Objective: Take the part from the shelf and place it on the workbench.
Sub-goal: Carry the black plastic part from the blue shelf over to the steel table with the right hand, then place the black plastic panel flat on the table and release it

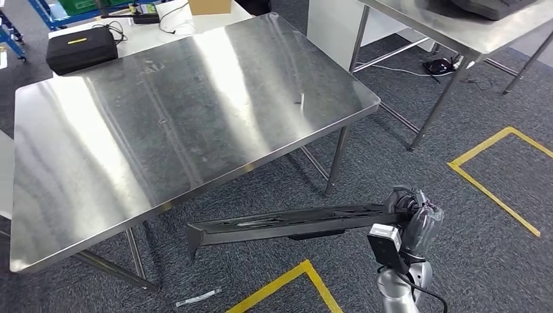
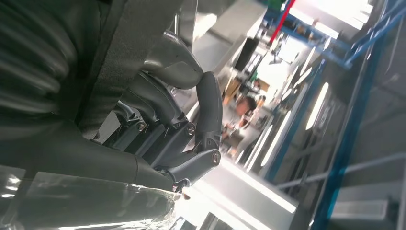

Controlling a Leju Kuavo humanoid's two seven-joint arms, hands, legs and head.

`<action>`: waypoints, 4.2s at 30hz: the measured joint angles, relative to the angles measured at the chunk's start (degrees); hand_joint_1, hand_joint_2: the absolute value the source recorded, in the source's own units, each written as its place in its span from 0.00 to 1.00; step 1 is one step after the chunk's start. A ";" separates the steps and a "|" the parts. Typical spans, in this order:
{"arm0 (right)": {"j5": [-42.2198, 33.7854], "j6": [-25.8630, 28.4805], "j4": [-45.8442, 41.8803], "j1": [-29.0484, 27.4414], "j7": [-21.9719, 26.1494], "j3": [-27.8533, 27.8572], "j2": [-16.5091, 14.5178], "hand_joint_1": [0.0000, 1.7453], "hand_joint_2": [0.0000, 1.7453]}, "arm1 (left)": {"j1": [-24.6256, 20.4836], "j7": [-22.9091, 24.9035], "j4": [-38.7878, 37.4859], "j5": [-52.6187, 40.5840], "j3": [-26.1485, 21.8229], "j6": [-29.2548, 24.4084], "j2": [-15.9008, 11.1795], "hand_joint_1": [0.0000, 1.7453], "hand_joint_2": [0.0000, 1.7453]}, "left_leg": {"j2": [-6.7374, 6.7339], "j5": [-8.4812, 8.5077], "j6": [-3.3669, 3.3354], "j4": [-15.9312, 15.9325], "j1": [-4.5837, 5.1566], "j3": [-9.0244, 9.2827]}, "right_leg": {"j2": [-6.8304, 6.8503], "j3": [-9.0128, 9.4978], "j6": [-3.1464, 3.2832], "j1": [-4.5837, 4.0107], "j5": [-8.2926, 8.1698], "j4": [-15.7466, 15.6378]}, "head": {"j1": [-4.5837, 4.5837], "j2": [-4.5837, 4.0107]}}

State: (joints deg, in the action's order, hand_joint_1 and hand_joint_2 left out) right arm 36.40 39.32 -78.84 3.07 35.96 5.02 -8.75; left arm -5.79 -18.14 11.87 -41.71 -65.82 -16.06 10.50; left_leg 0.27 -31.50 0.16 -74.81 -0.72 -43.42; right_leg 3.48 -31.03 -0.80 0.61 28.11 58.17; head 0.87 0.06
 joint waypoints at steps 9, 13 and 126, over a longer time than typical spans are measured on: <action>0.12 0.01 -0.25 -0.59 -1.18 -0.32 0.14 1.00 1.00 | -0.09 -0.20 0.02 -0.59 -0.01 0.38 -0.09 0.00 0.00 | -2.00 5.90 -2.99 16.54 1.14 9.13 | 3.02 0.25 -1.03 -0.94 1.00 0.72 | 0.14 0.01; -0.03 -0.01 -0.42 -1.24 -1.48 -0.34 0.49 1.00 1.00 | -0.35 -0.20 0.02 -0.58 -0.01 0.40 0.04 0.00 0.00 | 1.00 6.70 -3.62 17.04 0.54 9.02 | -2.91 -5.34 -1.27 -0.38 6.12 12.60 | 0.30 0.00; 1.56 -0.01 -0.64 -1.87 -3.54 -0.73 3.19 1.00 1.00 | -0.25 2.24 0.05 -3.09 0.07 1.64 -0.26 0.00 0.00 | -0.68 5.38 -2.75 15.04 0.89 8.17 | -3.31 0.99 -0.30 0.08 0.83 -0.70 | -0.19 0.00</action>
State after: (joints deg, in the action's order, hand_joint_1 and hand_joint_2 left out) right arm 37.96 39.30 -79.48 1.20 32.42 4.29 -5.56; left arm -6.04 -15.90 11.92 -44.80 -65.75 -14.42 10.24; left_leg -0.41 -26.13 -2.59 -59.76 0.16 -35.25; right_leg 0.18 -30.05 -1.10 0.69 28.94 57.47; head 0.68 0.05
